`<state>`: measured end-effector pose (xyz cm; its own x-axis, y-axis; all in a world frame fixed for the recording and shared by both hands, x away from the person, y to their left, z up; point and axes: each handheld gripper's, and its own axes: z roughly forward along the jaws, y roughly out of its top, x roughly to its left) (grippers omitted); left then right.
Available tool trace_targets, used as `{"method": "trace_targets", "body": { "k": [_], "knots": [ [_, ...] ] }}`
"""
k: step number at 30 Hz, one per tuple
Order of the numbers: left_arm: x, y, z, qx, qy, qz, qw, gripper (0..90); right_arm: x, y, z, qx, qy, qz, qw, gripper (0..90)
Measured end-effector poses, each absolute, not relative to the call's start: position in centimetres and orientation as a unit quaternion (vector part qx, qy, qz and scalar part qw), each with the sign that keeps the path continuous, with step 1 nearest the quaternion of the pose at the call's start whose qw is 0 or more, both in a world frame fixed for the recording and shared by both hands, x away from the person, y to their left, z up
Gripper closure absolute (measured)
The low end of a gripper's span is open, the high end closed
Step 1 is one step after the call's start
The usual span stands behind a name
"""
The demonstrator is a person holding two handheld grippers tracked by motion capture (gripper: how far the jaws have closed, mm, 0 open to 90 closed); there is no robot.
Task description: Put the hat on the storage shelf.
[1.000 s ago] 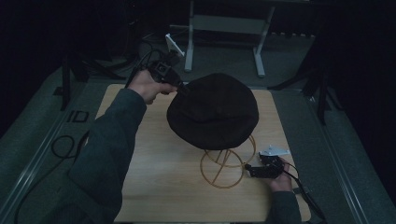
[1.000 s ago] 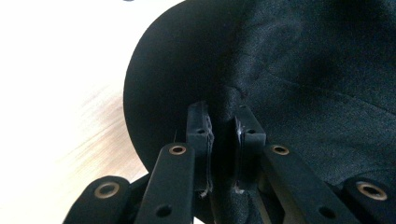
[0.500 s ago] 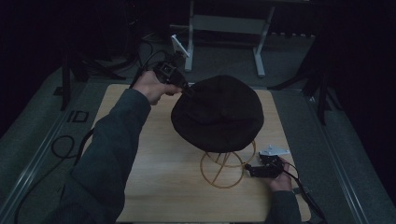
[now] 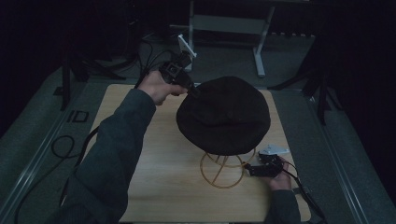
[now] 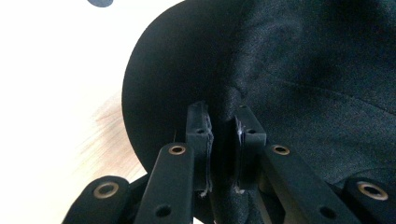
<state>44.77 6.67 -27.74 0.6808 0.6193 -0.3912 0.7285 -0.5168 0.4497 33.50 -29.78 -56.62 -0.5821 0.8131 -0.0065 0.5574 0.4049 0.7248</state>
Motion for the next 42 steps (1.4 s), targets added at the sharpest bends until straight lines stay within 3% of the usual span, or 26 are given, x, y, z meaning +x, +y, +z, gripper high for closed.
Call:
{"method": "trace_targets", "body": {
  "k": [42],
  "knots": [
    [44.4, 3.3, -30.1, 0.886, 0.367, -0.097, 0.268, 79.2, 33.5, -29.8, -56.6, 0.419, 0.818, 0.349, 0.183, 15.3]
  ]
}}
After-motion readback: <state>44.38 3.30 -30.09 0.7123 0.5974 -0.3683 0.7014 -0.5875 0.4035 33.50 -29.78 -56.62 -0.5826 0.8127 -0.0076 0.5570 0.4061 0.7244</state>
